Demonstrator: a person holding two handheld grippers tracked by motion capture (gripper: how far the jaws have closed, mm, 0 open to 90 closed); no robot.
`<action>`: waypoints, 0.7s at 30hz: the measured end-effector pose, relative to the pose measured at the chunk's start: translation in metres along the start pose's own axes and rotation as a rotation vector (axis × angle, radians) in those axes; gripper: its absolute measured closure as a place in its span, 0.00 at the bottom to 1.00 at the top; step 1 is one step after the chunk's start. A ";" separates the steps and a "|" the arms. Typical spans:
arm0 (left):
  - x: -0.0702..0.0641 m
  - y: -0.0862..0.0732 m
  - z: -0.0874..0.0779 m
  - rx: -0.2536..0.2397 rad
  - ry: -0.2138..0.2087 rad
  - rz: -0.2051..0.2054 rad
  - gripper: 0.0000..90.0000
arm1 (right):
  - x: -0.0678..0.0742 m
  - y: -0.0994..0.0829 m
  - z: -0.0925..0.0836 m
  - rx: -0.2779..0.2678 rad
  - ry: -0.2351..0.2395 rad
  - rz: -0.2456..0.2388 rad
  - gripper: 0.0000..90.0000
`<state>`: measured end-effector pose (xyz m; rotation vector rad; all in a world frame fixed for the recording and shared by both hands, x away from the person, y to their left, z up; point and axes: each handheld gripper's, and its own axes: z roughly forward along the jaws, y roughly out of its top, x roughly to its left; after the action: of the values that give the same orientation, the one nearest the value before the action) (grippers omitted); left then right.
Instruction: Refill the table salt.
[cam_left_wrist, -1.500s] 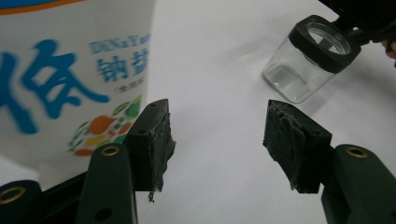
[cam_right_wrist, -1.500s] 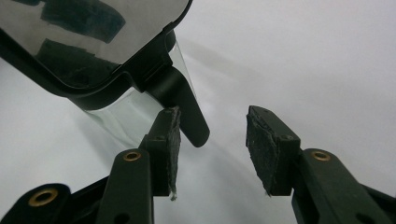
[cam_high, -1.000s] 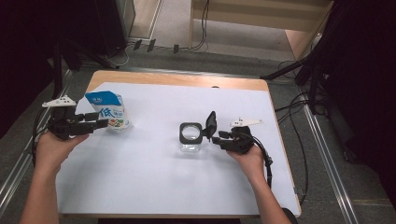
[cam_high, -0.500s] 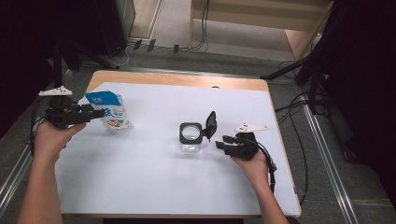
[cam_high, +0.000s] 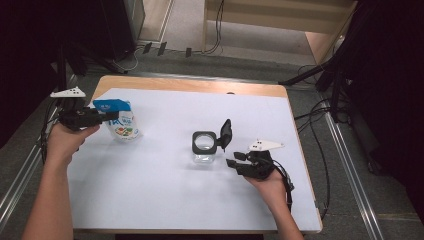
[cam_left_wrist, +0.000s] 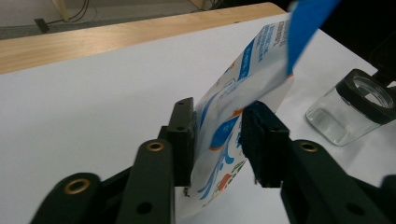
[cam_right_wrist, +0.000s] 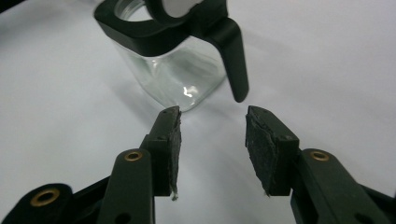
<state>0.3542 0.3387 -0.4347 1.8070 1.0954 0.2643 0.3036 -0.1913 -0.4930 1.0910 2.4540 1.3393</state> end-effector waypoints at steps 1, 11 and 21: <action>0.000 0.001 0.000 0.007 -0.005 0.002 0.81 | 0.001 0.000 -0.001 -0.008 0.008 -0.001 0.64; -0.011 0.007 0.001 0.032 0.002 -0.020 0.98 | 0.018 0.006 -0.007 -0.047 0.047 -0.037 0.68; -0.035 0.021 -0.009 -0.020 -0.018 0.009 1.00 | 0.038 0.012 -0.006 -0.054 0.088 -0.084 0.69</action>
<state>0.3406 0.3141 -0.4035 1.7938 1.0691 0.2623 0.2800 -0.1662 -0.4719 0.9260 2.4784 1.4478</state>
